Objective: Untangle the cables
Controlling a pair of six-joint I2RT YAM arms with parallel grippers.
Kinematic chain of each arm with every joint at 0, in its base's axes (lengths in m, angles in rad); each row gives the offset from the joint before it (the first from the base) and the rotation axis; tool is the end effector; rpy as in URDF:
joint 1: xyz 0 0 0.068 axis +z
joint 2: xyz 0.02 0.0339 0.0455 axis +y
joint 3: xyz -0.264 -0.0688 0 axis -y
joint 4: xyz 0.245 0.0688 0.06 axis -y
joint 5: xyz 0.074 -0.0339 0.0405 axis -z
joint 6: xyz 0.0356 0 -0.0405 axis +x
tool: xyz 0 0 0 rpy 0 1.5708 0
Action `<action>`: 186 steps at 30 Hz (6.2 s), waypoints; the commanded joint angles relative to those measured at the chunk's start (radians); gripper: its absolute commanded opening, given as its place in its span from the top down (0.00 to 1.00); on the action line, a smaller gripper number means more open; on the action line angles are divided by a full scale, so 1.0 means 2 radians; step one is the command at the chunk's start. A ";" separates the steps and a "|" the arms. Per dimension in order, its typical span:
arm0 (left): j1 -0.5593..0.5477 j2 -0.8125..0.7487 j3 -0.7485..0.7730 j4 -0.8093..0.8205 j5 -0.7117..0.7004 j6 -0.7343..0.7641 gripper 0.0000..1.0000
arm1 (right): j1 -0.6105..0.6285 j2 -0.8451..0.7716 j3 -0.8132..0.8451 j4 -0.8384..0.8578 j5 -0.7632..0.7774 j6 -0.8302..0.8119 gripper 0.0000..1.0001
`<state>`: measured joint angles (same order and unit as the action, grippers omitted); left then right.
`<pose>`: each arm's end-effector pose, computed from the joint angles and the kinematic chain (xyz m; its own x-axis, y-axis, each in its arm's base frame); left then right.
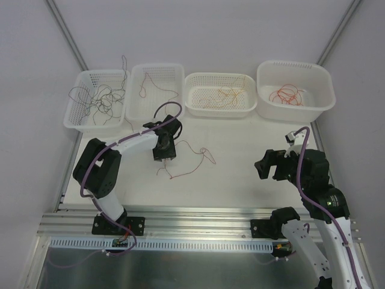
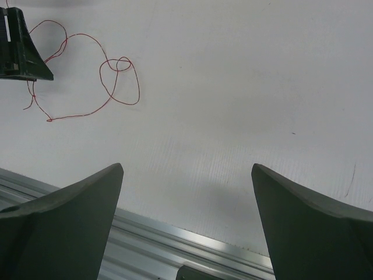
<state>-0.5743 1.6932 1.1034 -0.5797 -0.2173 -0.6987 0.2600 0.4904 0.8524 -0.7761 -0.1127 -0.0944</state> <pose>0.2827 -0.1737 0.1890 -0.8875 -0.1739 -0.4267 -0.1451 0.9844 -0.0993 0.0909 0.0283 0.3367 -0.3537 -0.1910 -0.9157 -0.3900 0.9199 -0.0412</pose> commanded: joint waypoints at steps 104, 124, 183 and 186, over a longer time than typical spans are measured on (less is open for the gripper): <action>0.341 0.213 0.462 0.098 0.162 0.132 1.00 | 0.003 0.026 0.021 0.016 0.168 -0.006 0.03; 0.237 0.242 0.469 0.105 0.179 0.306 0.98 | 0.003 0.017 0.025 0.008 0.163 0.002 0.03; 0.284 0.283 0.530 0.243 -0.035 0.109 0.23 | 0.003 0.032 -0.003 0.014 0.160 -0.006 0.03; 0.284 0.305 0.529 0.286 -0.064 0.110 0.27 | 0.003 0.036 -0.004 0.013 0.155 -0.006 0.03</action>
<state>-0.0113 2.2841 2.1330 -0.1730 -0.2562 -0.4660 0.2600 0.5510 0.8520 -0.7673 0.1974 -0.0952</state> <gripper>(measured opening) 0.742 0.971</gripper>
